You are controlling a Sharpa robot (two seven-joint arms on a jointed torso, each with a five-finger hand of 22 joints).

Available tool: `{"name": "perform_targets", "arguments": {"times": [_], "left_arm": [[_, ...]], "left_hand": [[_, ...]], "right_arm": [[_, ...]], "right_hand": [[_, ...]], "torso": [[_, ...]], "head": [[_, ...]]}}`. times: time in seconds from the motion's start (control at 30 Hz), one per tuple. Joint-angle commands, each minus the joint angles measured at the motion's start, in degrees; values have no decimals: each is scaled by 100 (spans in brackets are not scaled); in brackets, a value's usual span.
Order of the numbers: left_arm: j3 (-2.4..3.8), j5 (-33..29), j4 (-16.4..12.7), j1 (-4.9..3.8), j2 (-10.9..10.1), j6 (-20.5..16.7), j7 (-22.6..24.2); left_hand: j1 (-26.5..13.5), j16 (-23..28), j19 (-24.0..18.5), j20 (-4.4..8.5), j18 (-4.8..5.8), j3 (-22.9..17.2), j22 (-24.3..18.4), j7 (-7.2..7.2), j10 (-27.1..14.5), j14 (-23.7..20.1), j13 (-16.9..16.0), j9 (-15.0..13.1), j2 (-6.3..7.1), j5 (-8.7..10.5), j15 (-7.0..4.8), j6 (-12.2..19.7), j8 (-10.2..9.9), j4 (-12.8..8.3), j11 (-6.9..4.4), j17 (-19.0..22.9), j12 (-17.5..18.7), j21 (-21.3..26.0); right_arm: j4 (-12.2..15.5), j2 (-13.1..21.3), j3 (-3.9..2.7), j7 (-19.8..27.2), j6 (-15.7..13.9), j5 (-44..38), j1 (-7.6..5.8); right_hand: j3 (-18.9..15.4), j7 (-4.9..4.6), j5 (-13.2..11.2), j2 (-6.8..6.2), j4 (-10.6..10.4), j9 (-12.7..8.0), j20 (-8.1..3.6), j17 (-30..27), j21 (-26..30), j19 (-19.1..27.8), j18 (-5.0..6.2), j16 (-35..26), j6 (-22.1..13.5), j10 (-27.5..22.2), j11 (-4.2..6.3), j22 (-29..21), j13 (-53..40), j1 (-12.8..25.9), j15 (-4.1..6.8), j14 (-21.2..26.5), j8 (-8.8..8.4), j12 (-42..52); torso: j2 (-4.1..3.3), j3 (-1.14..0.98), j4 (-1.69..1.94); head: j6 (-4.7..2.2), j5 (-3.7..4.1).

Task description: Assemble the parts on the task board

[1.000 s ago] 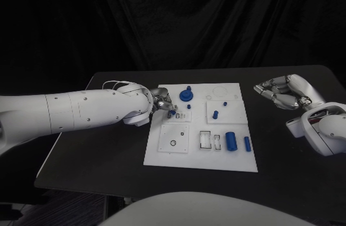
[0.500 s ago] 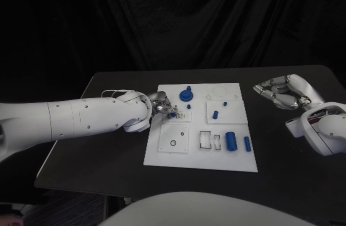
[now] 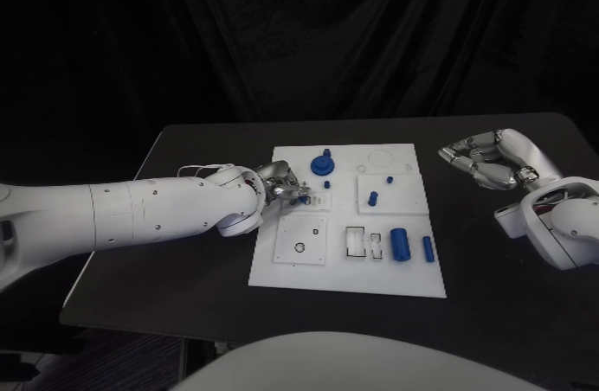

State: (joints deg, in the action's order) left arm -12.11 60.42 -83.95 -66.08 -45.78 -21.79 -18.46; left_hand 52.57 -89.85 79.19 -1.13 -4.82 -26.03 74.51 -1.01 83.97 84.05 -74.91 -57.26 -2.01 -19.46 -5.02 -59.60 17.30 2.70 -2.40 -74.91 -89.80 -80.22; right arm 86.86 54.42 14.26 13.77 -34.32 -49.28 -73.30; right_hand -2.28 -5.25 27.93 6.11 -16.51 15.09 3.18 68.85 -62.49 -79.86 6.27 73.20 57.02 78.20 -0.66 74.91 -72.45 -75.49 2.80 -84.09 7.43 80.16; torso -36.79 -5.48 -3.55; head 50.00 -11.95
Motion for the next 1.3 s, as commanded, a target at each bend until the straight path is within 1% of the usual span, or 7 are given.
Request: {"name": "perform_targets", "arguments": {"times": [0.03, 0.43, 0.73, 0.83, 0.9, 1.03, 1.3], "left_arm": [[0, -5, -5, 32, 13, -240, 226], [0, -5, 20, 111, 33, -398, 362], [0, -5, 66, 154, 59, -513, 443], [0, -5, 76, 160, 63, -518, 439], [0, -5, 80, 164, 65, -508, 429], [0, -5, 100, 171, 72, -474, 394], [0, -5, 129, 183, 79, -402, 338]], "left_hand": [[-19, -15, 30, 2, 75, 16, -9, -21, 603, 595, -1509, -2, -17, -24, -41, -15, -39, 27, -34, -1509, -20, -18], [-4, -15, 22, 3, 72, 44, -20, -27, 603, 595, -1509, -6, 0, -24, -42, -7, -57, 39, -31, -1509, -20, -6], [5, -15, 15, 0, 70, 129, -27, -38, 603, 595, -1509, -13, 6, 90, -34, 4, -101, 115, -22, -1509, -20, 10], [22, -15, 21, -4, 72, 186, -18, -38, 603, 595, -1509, -19, 10, 181, -33, -3, -122, 158, -19, -1509, -20, 12], [2, -15, 15, -8, 69, 301, -25, -47, 603, 595, -1509, -25, 25, 389, -26, -10, -152, 256, -13, -1509, -20, 26], [-17, -15, 8, -17, 66, 508, -29, -60, 603, 595, -1509, -31, 59, 631, -16, -10, -209, 416, -1, -1509, -20, 45], [13, -15, 7, -25, 63, 735, -25, -71, 603, 595, -1509, -38, 99, 761, -8, -11, -272, 561, 9, -1509, -20, 62]], "right_arm": [[7, -2, -4, -90, 31, -10, 14], [-6, -7, -4, -98, 46, 11, 14], [-11, -6, -4, -101, 55, 24, 15], [-9, -3, -4, -107, 58, 27, 15], [-10, -3, -4, -111, 62, 28, 15], [-11, -2, -4, -121, 70, 29, 15], [-12, 0, -4, -146, 99, 29, 15]], "right_hand": [[21, -14, 31, -3, 5, -10, -18, -5, 20, 31, -21, -22, 18, -49, -9, 113, 260, -45, 39, -89, -30, -22], [21, -15, 32, -4, 4, -10, -18, -6, 21, 31, -21, -24, 18, -50, -9, 113, 262, -47, 39, -88, -31, -24], [21, -15, 33, -4, 4, -10, -17, -8, 22, 32, -21, -25, 18, -51, -10, 113, 264, -49, 38, -87, -31, -25], [21, -15, 33, -4, 4, -10, -17, -8, 22, 32, -21, -25, 18, -51, -10, 113, 264, -49, 38, -87, -31, -25], [21, -15, 34, -4, 3, -11, -17, -11, 27, 33, -21, -28, 19, -52, -10, 112, 264, -52, 38, -86, -31, -25], [20, -16, 34, -5, 3, -11, -17, -15, 32, 34, -20, -31, 20, -55, -11, 110, 270, -52, 38, -85, -31, -28], [14, -17, 32, -14, 1, -11, -17, -19, 45, 39, -17, -35, 20, -58, -12, 104, 274, -50, 37, -84, -32, -31]], "torso": [[0, -1, 10], [0, 3, 7], [1, 2, 7], [0, 4, 7], [-3, 4, 6], [-3, 4, 6], [-2, 1, 6]], "head": [[0, 14], [0, 7], [0, 6], [0, 7], [0, 2], [0, 1], [0, 4]]}}
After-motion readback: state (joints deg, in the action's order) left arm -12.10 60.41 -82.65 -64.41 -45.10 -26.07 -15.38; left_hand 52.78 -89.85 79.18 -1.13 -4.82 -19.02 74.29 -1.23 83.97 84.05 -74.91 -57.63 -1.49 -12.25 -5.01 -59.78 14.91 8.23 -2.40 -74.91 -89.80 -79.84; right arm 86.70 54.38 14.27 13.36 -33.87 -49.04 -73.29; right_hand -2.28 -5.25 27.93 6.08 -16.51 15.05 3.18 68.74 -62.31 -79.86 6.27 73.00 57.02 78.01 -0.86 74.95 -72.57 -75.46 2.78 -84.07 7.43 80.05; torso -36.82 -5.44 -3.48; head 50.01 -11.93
